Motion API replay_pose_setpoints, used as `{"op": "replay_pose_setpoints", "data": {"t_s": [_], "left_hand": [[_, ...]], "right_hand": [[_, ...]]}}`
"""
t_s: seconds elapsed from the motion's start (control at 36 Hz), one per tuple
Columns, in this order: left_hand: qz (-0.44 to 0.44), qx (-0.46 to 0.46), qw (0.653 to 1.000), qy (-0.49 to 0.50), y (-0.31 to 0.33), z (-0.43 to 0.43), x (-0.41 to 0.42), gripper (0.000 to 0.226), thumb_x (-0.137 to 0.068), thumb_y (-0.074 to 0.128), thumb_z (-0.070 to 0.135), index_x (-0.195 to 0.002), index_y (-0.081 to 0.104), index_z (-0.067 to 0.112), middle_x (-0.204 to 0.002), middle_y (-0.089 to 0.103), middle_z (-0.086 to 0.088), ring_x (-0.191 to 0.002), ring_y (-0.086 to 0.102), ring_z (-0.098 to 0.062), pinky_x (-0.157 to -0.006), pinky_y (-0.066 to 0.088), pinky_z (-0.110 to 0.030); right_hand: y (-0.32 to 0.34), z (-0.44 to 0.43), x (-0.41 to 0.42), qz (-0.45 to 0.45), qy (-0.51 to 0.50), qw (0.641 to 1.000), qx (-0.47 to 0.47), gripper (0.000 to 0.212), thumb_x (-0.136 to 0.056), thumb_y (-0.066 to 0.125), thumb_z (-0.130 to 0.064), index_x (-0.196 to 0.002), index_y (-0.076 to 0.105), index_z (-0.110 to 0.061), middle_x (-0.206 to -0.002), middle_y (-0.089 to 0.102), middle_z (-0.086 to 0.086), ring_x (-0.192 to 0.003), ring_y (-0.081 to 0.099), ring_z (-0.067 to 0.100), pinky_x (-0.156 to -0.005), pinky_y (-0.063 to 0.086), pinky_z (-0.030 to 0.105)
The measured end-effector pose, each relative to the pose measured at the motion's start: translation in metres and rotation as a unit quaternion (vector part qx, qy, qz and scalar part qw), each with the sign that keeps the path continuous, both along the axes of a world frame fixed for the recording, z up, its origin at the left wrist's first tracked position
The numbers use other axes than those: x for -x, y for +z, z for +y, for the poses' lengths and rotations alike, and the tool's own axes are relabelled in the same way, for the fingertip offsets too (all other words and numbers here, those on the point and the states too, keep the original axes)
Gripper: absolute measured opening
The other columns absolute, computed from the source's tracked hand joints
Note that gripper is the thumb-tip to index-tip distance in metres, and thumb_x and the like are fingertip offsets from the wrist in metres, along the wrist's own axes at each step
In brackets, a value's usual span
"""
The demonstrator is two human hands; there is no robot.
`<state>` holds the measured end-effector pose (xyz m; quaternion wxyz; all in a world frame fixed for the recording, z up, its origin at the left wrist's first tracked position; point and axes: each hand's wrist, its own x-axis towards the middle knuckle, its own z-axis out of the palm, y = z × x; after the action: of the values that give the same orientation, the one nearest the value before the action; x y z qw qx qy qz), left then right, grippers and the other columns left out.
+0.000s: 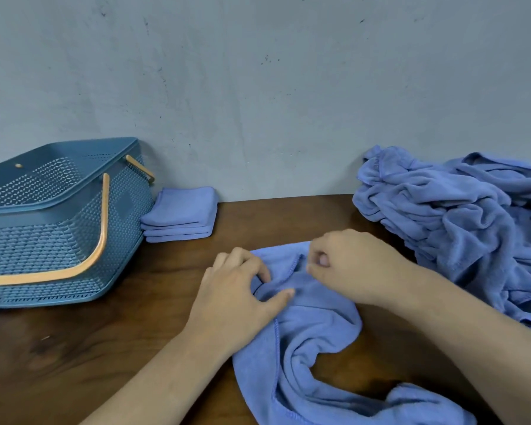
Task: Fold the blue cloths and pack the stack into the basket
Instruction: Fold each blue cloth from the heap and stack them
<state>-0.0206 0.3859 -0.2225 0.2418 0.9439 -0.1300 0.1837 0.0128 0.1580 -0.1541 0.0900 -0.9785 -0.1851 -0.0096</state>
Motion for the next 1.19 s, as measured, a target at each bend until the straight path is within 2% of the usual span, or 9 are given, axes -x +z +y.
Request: {"op": "replay_pose_setpoints", "data": {"t_s": [0.11,0.31,0.44,0.56,0.72,0.89,1.03,1.11,1.19], "left_hand": [[0.0,-0.02,1.0,0.02,-0.005,-0.003,-0.002,0.019,-0.092,0.07,0.051,-0.083,0.061,0.036,-0.096,0.052,0.02,-0.093,0.044,-0.005,-0.087,0.046,-0.03],[0.047,0.346,0.932,0.094,0.015,0.014,-0.01,0.019,-0.102,0.063,0.025,-0.084,0.066,0.019,-0.082,0.068,0.004,-0.073,0.058,-0.003,-0.067,0.043,-0.019],[0.118,0.239,0.945,0.19,0.01,0.049,-0.026,0.01,-0.103,0.053,0.023,-0.098,0.062,0.021,-0.101,0.067,0.003,-0.095,0.064,-0.016,-0.067,0.04,-0.028],[0.005,0.187,0.972,0.14,0.003,0.039,-0.022,0.025,-0.101,0.053,0.013,-0.123,0.058,0.023,-0.122,0.057,0.006,-0.115,0.051,-0.016,-0.096,0.042,-0.035],[0.035,-0.027,0.999,0.013,0.001,0.027,-0.011,0.026,-0.097,0.043,0.06,-0.106,0.062,0.044,-0.113,0.059,0.028,-0.108,0.048,-0.003,-0.098,0.042,-0.033],[0.107,0.013,0.993,0.042,-0.004,0.043,-0.02,0.038,-0.1,0.062,0.039,-0.137,0.056,0.033,-0.135,0.057,0.017,-0.126,0.053,-0.008,-0.109,0.044,-0.035],[0.021,0.079,0.994,0.065,-0.002,0.047,-0.027,0.038,-0.101,0.063,0.023,-0.137,0.059,0.033,-0.143,0.057,0.016,-0.136,0.05,-0.01,-0.112,0.044,-0.035],[-0.013,0.099,0.992,-0.079,0.015,0.029,-0.009,0.027,-0.102,0.065,0.021,-0.123,0.068,0.038,-0.136,0.062,0.022,-0.137,0.051,-0.009,-0.113,0.04,-0.027],[0.057,0.072,0.96,-0.264,0.033,0.007,0.018,0.023,-0.099,0.071,0.009,-0.111,0.076,0.029,-0.118,0.072,0.012,-0.122,0.062,-0.02,-0.106,0.045,-0.033]], "right_hand": [[-0.037,0.01,-0.006,0.061,0.031,0.998,-0.012,0.056,-0.108,0.048,-0.04,-0.159,0.037,-0.02,-0.161,0.038,0.0,-0.144,0.04,0.022,-0.116,0.036,0.033],[-0.067,0.001,-0.016,0.063,0.029,0.998,0.0,0.084,-0.106,0.024,-0.068,-0.169,-0.004,-0.02,-0.177,-0.004,-0.002,-0.162,-0.009,0.012,-0.131,0.005,0.036],[-0.06,-0.017,-0.03,0.101,0.001,0.994,0.047,0.088,-0.099,0.02,-0.079,-0.169,-0.004,-0.031,-0.176,-0.015,0.0,-0.161,-0.018,0.014,-0.131,0.0,0.041],[-0.047,-0.016,-0.027,0.097,-0.005,0.993,0.063,0.083,-0.103,0.029,-0.073,-0.169,0.005,-0.031,-0.177,-0.004,0.002,-0.163,-0.007,0.017,-0.131,0.002,0.042],[-0.052,-0.007,-0.021,0.114,0.016,0.993,0.009,0.082,-0.1,0.032,-0.076,-0.168,0.005,-0.039,-0.177,-0.008,-0.001,-0.162,-0.012,0.019,-0.13,0.002,0.04],[-0.061,-0.026,-0.039,0.128,-0.012,0.992,0.011,0.084,-0.094,0.023,-0.087,-0.164,-0.005,-0.052,-0.173,-0.022,-0.008,-0.16,-0.022,0.018,-0.13,-0.007,0.04],[-0.071,-0.036,-0.055,0.036,-0.046,0.997,-0.049,0.08,-0.098,0.028,-0.082,-0.166,0.017,-0.043,-0.177,0.006,-0.005,-0.163,0.0,0.019,-0.13,0.005,0.042],[-0.072,-0.038,-0.056,-0.11,-0.035,0.99,-0.082,0.058,-0.103,0.041,-0.066,-0.151,0.05,-0.033,-0.158,0.047,-0.007,-0.15,0.037,0.018,-0.122,0.028,0.041],[-0.067,-0.035,-0.048,-0.14,-0.017,0.981,-0.135,0.043,-0.102,0.05,-0.062,-0.13,0.066,-0.034,-0.134,0.061,-0.017,-0.13,0.051,0.013,-0.109,0.041,0.041]]}}
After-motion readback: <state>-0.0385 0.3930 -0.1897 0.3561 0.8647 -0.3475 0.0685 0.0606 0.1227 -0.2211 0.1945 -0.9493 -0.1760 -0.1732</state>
